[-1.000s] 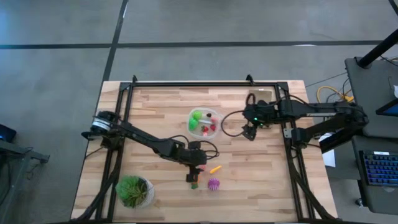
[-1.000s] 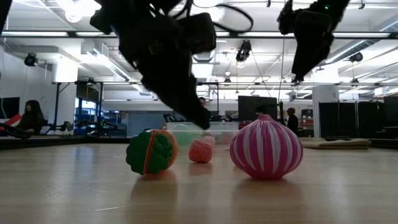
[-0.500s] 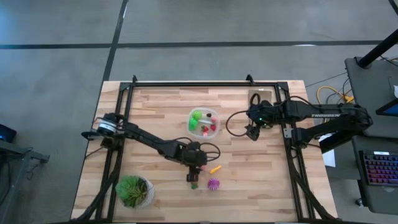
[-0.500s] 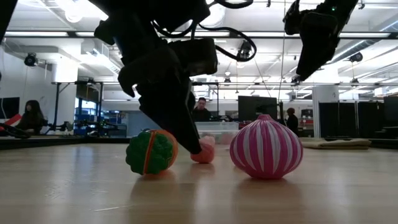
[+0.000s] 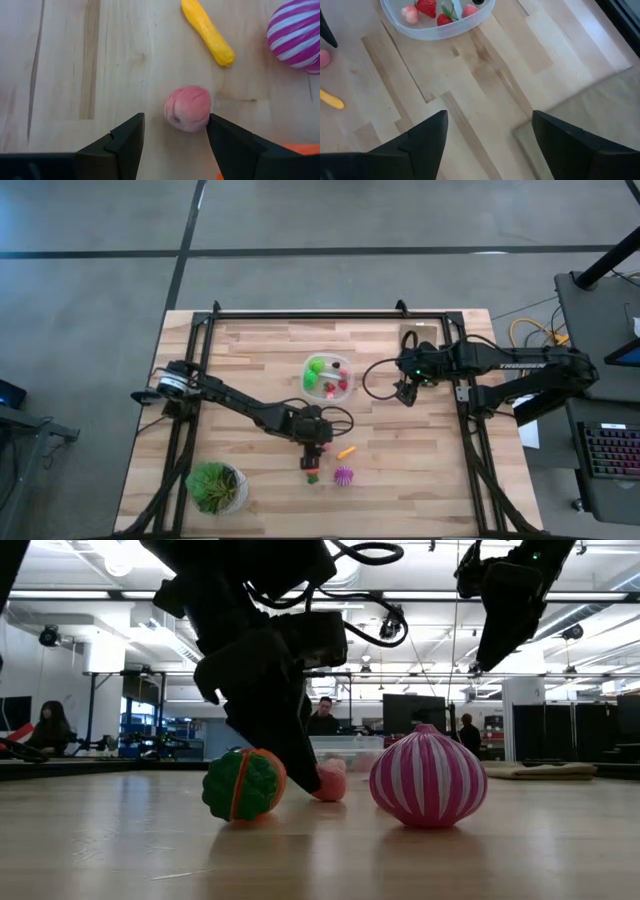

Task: Pick and placing Produce into tupperware
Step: Put the pink peach into the transparent container

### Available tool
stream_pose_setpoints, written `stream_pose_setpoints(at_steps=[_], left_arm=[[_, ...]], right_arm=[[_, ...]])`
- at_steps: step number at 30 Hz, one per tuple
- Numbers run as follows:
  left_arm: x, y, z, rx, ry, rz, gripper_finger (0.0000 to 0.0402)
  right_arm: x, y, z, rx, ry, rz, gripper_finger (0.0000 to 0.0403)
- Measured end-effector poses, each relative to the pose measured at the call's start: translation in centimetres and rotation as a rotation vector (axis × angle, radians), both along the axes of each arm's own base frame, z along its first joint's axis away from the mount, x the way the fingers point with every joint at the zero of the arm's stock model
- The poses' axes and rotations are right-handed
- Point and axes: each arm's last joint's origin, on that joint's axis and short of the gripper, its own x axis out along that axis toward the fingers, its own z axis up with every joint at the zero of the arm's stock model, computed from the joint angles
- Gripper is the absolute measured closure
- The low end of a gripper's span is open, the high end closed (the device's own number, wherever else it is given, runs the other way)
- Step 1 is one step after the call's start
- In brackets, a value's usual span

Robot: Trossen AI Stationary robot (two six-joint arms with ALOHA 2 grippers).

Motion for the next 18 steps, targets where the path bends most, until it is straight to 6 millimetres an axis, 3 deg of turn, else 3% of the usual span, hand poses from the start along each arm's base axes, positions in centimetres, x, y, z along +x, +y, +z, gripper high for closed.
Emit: stream_pose_setpoints(at_steps=[8, 18], left_arm=[[0.73, -0.13, -0.95, 0.017, -0.027, -0.037, 0.0204], [0.91, 0.02, -0.73, 0.026, -0.029, -0.055, 0.0207]], right_arm=[[-0.01, 0.00, -0.01, 0.002, 0.000, -0.003, 0.0124], [-0.04, -0.01, -0.05, 0.000, 0.005, -0.005, 0.0128]])
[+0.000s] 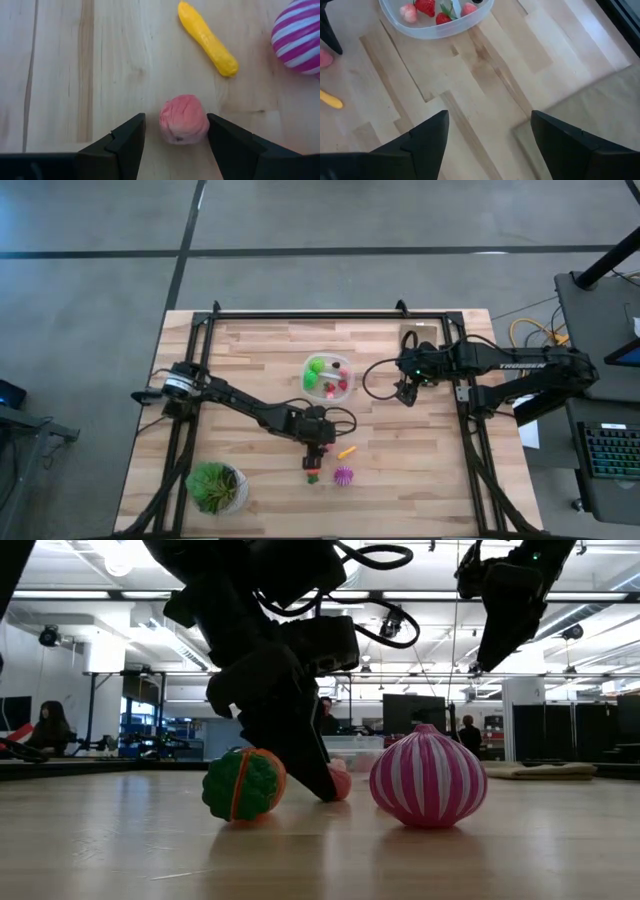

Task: Pick and placing Produce into tupperware
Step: Put the pink peach into the transparent container

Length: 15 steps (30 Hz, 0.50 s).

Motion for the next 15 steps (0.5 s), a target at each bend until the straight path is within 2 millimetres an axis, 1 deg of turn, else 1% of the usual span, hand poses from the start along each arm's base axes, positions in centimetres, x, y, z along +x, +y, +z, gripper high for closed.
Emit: stream_pose_setpoints(at_steps=[2, 7, 10, 13, 15], left_arm=[[0.1, 0.0, 0.2, -0.005, -0.008, -0.001, 0.0220], [0.3, 0.2, 0.3, -0.006, -0.013, 0.005, 0.0280], [0.3, 0.4, 0.3, -0.005, -0.012, 0.009, 0.0308], [0.2, 0.5, 0.4, -0.003, -0.005, 0.011, 0.0319], [0.0, 0.7, 1.1, 0.006, 0.028, 0.014, 0.0319]], right_arm=[[0.0, 0.0, 0.0, -0.003, 0.000, -0.002, 0.0127], [0.0, 0.0, 0.0, -0.004, 0.000, -0.002, 0.0129], [0.0, 0.0, 0.0, -0.004, 0.000, -0.002, 0.0127], [0.0, 0.0, 0.0, -0.004, 0.000, -0.002, 0.0127], [0.0, 0.0, 0.0, -0.004, 0.001, -0.003, 0.0128]])
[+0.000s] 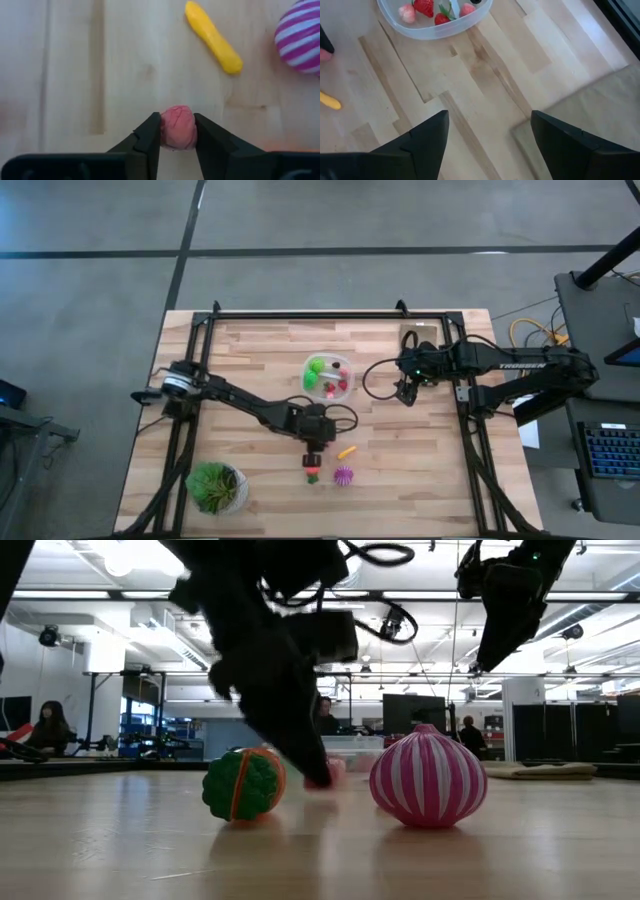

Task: Pick and placing Produce into tupperware
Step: Put the pink peach into the transparent container

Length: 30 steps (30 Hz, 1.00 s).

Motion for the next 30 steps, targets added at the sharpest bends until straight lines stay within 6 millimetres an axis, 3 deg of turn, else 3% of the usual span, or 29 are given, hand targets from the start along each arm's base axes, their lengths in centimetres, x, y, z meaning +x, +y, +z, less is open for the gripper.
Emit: stream_pose_setpoints(at_steps=[7, 12, 16, 21, 25, 30], left_arm=[[-0.5, 2.8, 7.1, 0.075, -0.084, 0.041, 0.0311], [-1.7, 7.3, 10.4, 0.112, -0.152, 0.143, 0.0311], [-2.4, 12.0, 9.6, 0.153, -0.096, 0.238, 0.0310], [-1.8, 17.1, 6.9, 0.084, -0.037, 0.353, 0.0310], [-1.3, 18.3, 4.3, 0.045, 0.031, 0.356, 0.0306], [-0.4, 18.4, 3.2, 0.061, 0.004, 0.330, 0.0267]], right_arm=[[0.0, -0.1, 0.0, 0.005, 0.000, -0.012, 0.0127], [0.0, 0.0, 0.0, 0.009, -0.002, -0.020, 0.0132], [-0.1, 0.0, 0.0, 0.025, -0.013, -0.053, 0.0133], [-0.1, 0.0, 0.0, 0.027, -0.014, -0.058, 0.0129], [-0.1, 0.0, 0.0, 0.030, -0.010, -0.064, 0.0129], [-0.2, 0.0, 0.0, 0.031, -0.009, -0.065, 0.0131]])
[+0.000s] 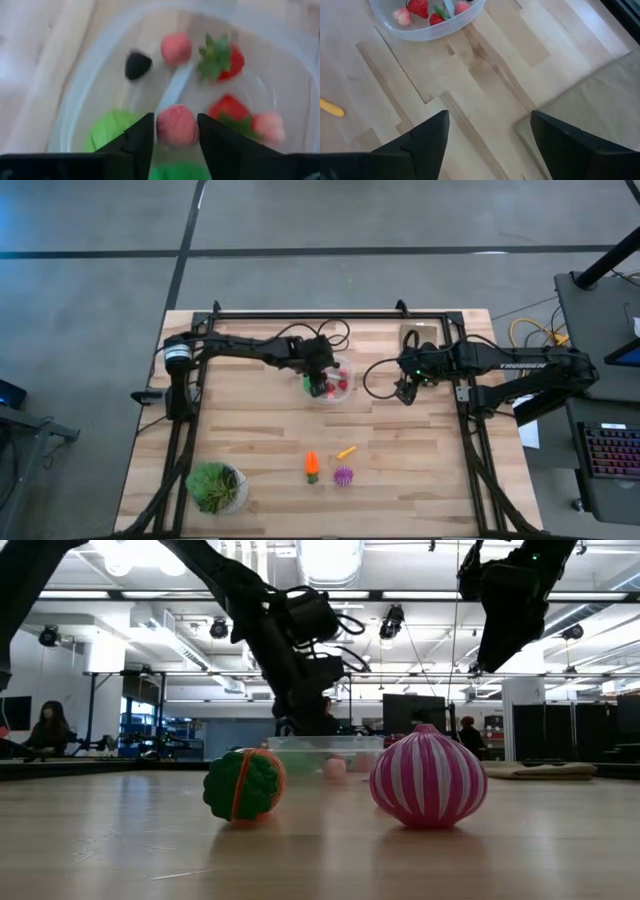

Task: Pick and placing Produce into tupperware
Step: Put the pink peach into the transparent container, then put the yellow corn into the transparent container

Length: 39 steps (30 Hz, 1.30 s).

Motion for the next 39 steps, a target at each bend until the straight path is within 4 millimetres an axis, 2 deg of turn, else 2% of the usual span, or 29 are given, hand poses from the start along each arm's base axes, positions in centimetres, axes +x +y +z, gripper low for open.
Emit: stream_pose_setpoints(at_steps=[3, 8, 11, 21, 25, 28, 31, 39], left_arm=[[0.3, 0.1, 0.2, 0.018, -0.037, 0.010, 0.0234], [-0.2, 0.0, 0.4, 0.008, 0.005, 0.012, 0.0183], [-0.9, -1.1, 1.9, -0.028, 0.035, -0.023, 0.0163], [-3.5, -9.8, 9.6, -0.006, -0.158, -0.147, 0.0157], [-5.3, -13.6, 11.4, 0.020, -0.223, -0.184, 0.0157], [-6.5, -15.7, 11.2, -0.039, -0.229, -0.162, 0.0157], [-7.4, -17.4, 9.9, -0.123, -0.174, -0.112, 0.0157], [-9.5, -20.9, 7.9, -0.202, -0.096, -0.022, 0.0157]], right_arm=[[0.0, 0.0, 0.0, 0.000, 0.000, 0.000, 0.0132], [0.0, 0.0, 0.0, -0.001, 0.000, 0.000, 0.0131], [0.0, 0.0, 0.0, 0.001, 0.000, 0.001, 0.0133], [0.7, 0.4, -0.6, 0.062, 0.039, 0.116, 0.0132], [1.5, 1.5, -1.4, 0.099, 0.084, 0.243, 0.0133], [2.3, 2.7, -2.4, 0.099, 0.132, 0.321, 0.0134], [3.4, 4.0, -3.5, 0.103, 0.161, 0.406, 0.0136], [6.9, 7.9, -7.3, 0.151, 0.161, 0.598, 0.0140]])
